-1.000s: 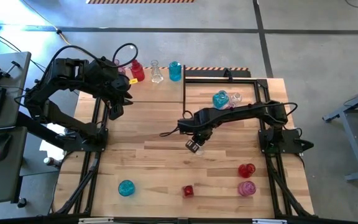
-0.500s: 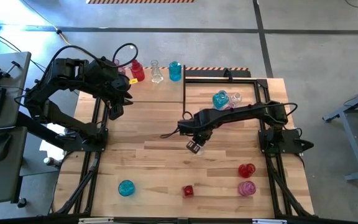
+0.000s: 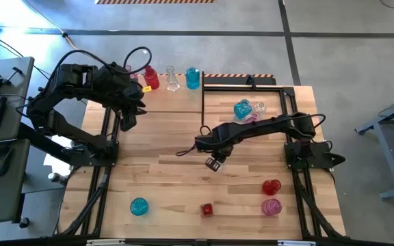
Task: Sort vases onto shelf
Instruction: Put the bottom transparent vase on the shelf aligned with the other transparent vase
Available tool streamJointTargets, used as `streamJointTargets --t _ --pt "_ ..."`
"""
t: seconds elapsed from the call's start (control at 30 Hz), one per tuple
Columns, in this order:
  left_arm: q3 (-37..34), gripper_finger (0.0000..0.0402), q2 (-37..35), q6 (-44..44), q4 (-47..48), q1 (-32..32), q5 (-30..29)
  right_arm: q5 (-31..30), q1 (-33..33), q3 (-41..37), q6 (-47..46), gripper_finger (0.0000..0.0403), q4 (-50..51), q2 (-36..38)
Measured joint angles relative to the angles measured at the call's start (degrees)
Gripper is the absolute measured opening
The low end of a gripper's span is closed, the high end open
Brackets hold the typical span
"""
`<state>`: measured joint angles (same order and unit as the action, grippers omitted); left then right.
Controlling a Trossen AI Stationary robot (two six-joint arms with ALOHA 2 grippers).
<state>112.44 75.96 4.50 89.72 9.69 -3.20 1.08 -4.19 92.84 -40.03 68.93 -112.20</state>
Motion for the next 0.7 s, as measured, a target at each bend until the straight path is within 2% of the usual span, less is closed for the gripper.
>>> streamJointTargets --t 0.53,0.7 --pt "0.0 0.0104 0.0 0.91 0.01 0.0 -0.1 0.45 0.09 0.0 -0.5 0.0074 0.51 -1.81" --pt "0.0 0.0104 0.0 0.91 0.01 0.01 -0.25 0.75 0.15 0.0 -1.0 0.0032 0.6 -2.03"
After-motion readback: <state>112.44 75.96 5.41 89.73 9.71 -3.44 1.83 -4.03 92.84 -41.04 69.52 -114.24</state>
